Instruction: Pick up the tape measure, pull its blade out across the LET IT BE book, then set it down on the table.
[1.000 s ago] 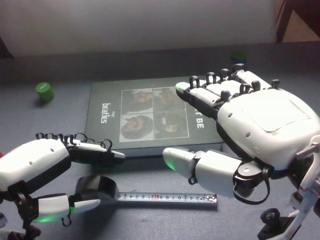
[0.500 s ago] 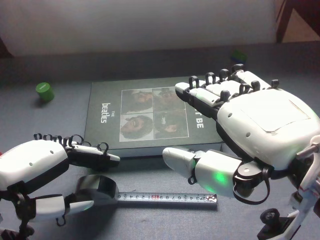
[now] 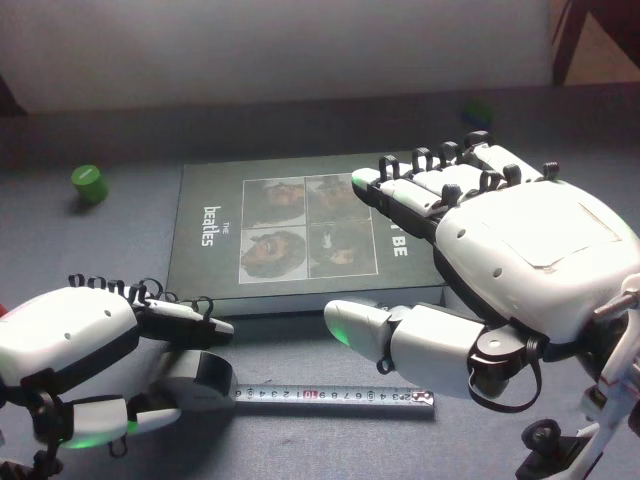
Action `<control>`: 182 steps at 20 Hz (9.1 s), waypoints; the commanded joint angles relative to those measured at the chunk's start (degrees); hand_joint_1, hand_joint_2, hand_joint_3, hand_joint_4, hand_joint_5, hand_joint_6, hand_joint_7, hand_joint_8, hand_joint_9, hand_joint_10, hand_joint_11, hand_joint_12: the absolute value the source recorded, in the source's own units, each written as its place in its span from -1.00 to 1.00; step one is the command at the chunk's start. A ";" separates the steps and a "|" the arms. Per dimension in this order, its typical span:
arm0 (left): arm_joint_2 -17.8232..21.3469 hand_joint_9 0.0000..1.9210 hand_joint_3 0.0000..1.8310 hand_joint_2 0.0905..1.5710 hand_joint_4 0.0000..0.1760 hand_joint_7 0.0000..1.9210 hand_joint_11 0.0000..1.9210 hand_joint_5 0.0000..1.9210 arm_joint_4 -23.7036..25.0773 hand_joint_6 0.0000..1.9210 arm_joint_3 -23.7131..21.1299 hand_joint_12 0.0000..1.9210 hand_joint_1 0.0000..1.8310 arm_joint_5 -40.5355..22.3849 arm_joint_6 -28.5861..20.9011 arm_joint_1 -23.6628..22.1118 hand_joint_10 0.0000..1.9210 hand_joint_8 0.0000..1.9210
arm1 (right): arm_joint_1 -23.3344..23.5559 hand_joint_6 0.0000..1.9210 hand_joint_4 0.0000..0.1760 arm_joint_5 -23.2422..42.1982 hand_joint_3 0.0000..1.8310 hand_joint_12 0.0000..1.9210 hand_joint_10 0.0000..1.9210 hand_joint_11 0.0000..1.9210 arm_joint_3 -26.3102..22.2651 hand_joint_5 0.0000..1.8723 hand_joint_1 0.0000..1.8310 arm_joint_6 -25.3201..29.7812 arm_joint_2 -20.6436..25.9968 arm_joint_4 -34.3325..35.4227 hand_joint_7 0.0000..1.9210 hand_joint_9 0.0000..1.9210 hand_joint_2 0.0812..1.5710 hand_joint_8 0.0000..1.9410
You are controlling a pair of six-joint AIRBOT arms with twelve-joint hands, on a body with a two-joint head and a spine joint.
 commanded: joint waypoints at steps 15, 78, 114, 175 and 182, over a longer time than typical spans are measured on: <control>-0.57 0.05 -1.00 0.34 -1.00 0.16 0.03 -0.01 1.52 0.04 0.13 -0.23 0.51 -4.62 0.69 -1.67 0.12 -0.35 | 0.21 -1.00 -0.61 -3.80 -1.00 -0.02 -1.00 -1.00 -0.40 -0.74 -0.81 0.69 0.33 -5.53 -0.74 -0.75 0.37 -1.00; 10.20 0.09 -1.00 0.31 -1.00 0.23 -0.05 -0.01 -58.27 -0.05 0.15 0.46 0.63 40.55 47.08 -44.15 -0.06 -0.55 | 17.98 -0.97 -1.00 -2.00 -1.00 0.24 -0.95 -0.82 17.06 -0.22 0.12 -13.82 -18.64 27.90 -0.23 -0.30 0.45 -0.99; 9.30 0.08 -1.00 0.30 -1.00 0.26 -0.03 0.00 -59.30 -0.07 0.04 0.44 0.63 35.92 48.20 -43.59 -0.05 -0.59 | 17.61 -0.99 -1.00 -0.90 -1.00 0.26 -0.96 -0.73 19.30 -0.28 0.09 -12.56 -19.04 24.82 -0.17 -0.25 0.45 -0.99; 9.22 0.09 -1.00 0.31 -1.00 0.26 -0.06 -0.02 -59.32 -0.07 0.33 0.48 0.63 34.15 48.60 -43.16 -0.06 -0.58 | 15.76 -0.98 -1.00 -0.70 -1.00 0.28 -0.64 -0.79 18.17 -0.24 -0.10 -11.46 -16.20 19.43 -0.18 -0.39 0.43 -0.98; 9.23 0.11 -1.00 0.30 -1.00 0.28 -0.05 0.00 -59.36 -0.08 0.30 0.46 0.64 34.15 48.60 -43.17 -0.09 -0.61 | 14.61 -0.99 -1.00 -0.36 -1.00 0.30 -0.67 -0.78 18.01 -0.24 -0.10 -12.45 -15.57 17.26 -0.17 -0.37 0.43 -0.99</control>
